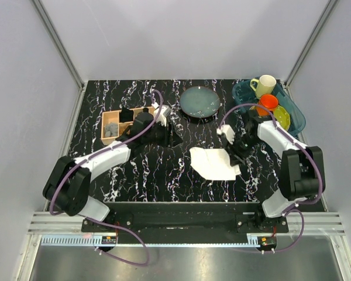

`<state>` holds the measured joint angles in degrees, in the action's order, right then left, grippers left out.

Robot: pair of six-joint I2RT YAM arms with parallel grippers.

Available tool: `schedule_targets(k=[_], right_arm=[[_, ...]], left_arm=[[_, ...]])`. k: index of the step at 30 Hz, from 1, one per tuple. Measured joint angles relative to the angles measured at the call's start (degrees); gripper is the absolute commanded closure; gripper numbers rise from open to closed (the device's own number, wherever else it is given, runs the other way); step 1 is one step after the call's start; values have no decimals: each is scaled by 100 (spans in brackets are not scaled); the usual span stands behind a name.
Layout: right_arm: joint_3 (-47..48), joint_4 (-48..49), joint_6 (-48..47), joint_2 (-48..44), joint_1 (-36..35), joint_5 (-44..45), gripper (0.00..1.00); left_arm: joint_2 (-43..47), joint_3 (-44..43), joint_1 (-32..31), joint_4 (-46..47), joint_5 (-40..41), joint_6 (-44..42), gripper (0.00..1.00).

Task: Roll the underwear
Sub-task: Move the underwear to the center of the board.

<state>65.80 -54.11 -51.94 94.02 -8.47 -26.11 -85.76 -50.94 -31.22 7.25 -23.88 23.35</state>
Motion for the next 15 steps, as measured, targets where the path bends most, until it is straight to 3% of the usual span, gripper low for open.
schedule_targets(k=[4, 6, 10, 15], right_arm=[[-890, -496, -1150, -632, -31, -426, 45], [-1261, -621, -1648, -1003, -96, -577, 45], [-1851, -280, -2168, -1554, -494, -625, 48], [-2181, 354, -2356, -1611, -852, -466, 53]], left_arm=[[636, 461, -79, -201, 197, -380, 36], [1075, 608, -98, -393, 332, -610, 3], [2098, 765, 17, -531, 575, -964, 1], [2940, 743, 306, -881, 584, -1449, 1]])
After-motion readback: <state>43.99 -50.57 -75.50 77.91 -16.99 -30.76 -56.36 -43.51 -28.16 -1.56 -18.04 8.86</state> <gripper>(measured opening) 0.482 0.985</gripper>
